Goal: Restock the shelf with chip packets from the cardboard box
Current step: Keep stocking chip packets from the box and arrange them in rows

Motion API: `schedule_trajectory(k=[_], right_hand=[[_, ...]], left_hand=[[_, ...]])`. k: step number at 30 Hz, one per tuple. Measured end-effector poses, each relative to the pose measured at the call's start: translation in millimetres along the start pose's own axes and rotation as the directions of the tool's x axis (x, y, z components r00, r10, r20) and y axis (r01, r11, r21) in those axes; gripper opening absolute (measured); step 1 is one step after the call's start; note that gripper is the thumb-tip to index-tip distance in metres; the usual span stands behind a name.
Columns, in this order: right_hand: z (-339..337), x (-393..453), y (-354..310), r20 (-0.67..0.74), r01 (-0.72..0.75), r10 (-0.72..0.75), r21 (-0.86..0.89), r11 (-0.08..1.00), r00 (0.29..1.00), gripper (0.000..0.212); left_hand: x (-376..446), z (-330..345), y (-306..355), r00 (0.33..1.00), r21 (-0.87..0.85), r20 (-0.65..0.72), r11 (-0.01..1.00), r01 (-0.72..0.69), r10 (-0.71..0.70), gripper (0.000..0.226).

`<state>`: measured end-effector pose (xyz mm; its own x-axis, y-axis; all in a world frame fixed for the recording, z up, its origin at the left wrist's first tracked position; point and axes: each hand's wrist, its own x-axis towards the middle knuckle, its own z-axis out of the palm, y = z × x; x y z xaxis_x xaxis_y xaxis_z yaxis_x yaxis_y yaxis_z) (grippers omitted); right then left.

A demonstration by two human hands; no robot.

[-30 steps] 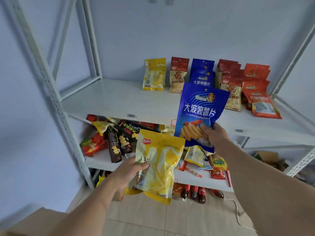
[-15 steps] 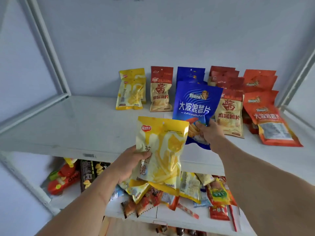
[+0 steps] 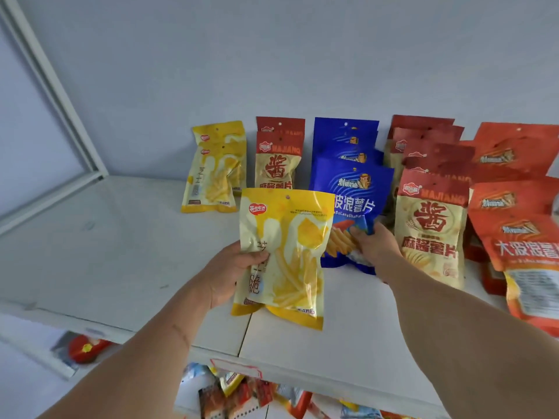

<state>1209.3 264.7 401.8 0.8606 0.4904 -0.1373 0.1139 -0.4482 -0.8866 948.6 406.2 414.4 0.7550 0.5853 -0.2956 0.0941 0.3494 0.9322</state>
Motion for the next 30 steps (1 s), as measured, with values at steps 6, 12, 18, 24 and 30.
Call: schedule_trajectory(k=[6,12,18,24,30], right_hand=[[14.7,25.4,2.6,-0.089,0.037,-0.035,0.021,0.999,0.995,0.035],[27.0,31.4,1.7,-0.183,0.004,0.008,0.062,0.998,0.983,0.046],[32.7,14.7,-12.1,-0.319,-0.013,-0.026,-0.119,0.993,0.947,0.08],[66.5,-34.1,-46.9,-0.232,0.206,-0.394,-0.565,0.799,0.89,0.048],[137.0,-71.6,-87.2,0.228,0.516,-0.533,-0.704,0.488,0.815,0.032]], left_hand=[[21.7,-2.9,1.2,1.0,0.0,-0.022,1.0,0.007,-0.007,0.047],[26.5,-19.6,-4.9,0.999,-0.001,-0.032,1.0,0.019,-0.019,0.037],[23.1,-47.3,4.9,0.999,-0.02,-0.032,1.0,-0.012,0.012,0.032],[14.9,-101.1,29.2,0.996,-0.021,-0.065,0.997,-0.07,0.069,0.032],[32.0,-161.6,49.0,0.988,0.036,-0.105,0.993,-0.112,0.115,0.034]])
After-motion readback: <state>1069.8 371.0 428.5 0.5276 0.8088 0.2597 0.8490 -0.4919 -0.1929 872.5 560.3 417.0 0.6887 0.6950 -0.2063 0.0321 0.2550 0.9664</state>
